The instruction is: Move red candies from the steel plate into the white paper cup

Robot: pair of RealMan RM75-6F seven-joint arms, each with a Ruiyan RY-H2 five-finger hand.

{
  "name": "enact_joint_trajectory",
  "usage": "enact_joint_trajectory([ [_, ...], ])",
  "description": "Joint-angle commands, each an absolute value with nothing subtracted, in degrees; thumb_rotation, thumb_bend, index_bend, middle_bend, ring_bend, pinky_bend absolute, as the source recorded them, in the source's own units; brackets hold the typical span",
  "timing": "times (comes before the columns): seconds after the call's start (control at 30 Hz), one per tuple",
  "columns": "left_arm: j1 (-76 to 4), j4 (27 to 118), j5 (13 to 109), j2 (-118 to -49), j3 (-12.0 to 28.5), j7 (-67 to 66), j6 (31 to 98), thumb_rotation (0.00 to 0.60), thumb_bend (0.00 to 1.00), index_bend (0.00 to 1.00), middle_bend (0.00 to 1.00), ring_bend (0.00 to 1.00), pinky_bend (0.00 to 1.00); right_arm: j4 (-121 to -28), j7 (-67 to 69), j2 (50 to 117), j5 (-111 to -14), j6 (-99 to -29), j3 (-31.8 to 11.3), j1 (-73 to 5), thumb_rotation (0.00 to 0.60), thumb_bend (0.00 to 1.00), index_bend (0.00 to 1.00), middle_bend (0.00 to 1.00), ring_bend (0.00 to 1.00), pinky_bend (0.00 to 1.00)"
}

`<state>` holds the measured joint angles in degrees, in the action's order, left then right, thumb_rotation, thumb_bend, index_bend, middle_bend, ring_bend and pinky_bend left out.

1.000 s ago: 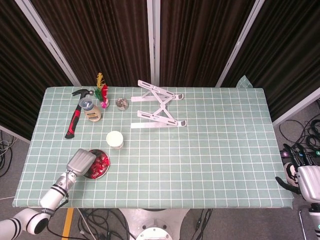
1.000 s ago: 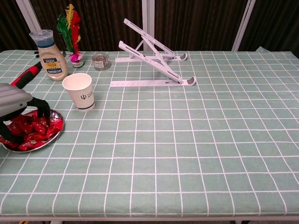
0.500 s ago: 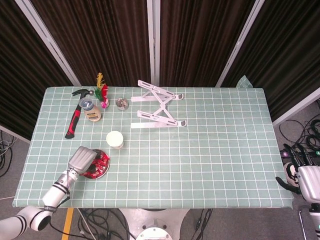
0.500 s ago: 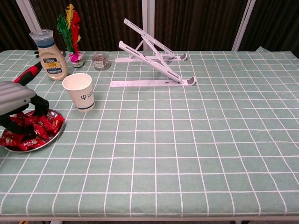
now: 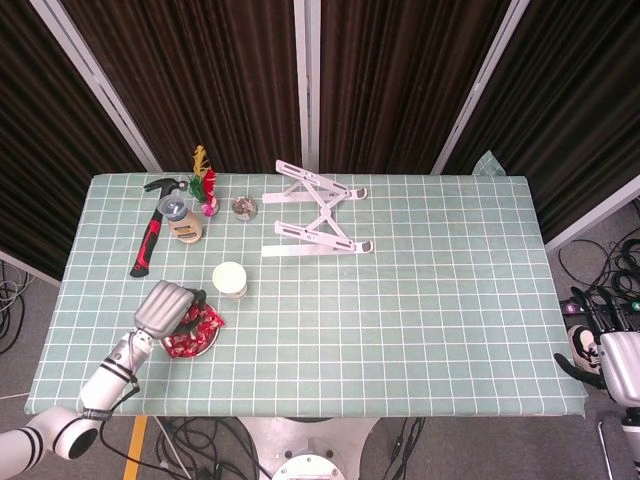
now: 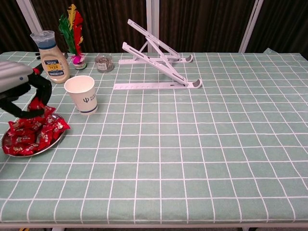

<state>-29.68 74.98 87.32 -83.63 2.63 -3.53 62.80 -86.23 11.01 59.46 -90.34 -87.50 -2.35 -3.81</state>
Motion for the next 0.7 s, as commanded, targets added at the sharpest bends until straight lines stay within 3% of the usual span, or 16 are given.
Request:
enact_joint_trajectory([
  [0.03, -31.22, 77.12, 86.65, -82.01, 4.61, -3.42, 62.82, 0.6, 0.44, 0.68, 0.75, 0.94, 1.0, -86.16, 11.07, 59.46, -90.31, -87.57, -2.35, -3.76, 0.6, 0.1, 0.05, 0.21, 0.03, 0.22],
  [0.37, -37.31, 77.42, 83.62, -82.49, 9.98, -3.05, 58.98, 0.6, 0.44, 0.68, 0.75, 0.94, 1.0, -86.39, 10.86, 59.15, -90.0, -87.62, -2.5, -3.65, 0.6, 0.1, 0.05, 0.21, 0.03, 0.23],
  [0.7, -42.01, 73.14, 79.97, -85.54, 10.25, -6.16, 52.3, 0.6, 0.44, 0.68, 0.75, 0.94, 1.0, -86.2, 11.03, 59.11, -89.03, -87.1, -2.65, -3.51, 0.6, 0.1, 0.05, 0.22, 0.03, 0.23],
])
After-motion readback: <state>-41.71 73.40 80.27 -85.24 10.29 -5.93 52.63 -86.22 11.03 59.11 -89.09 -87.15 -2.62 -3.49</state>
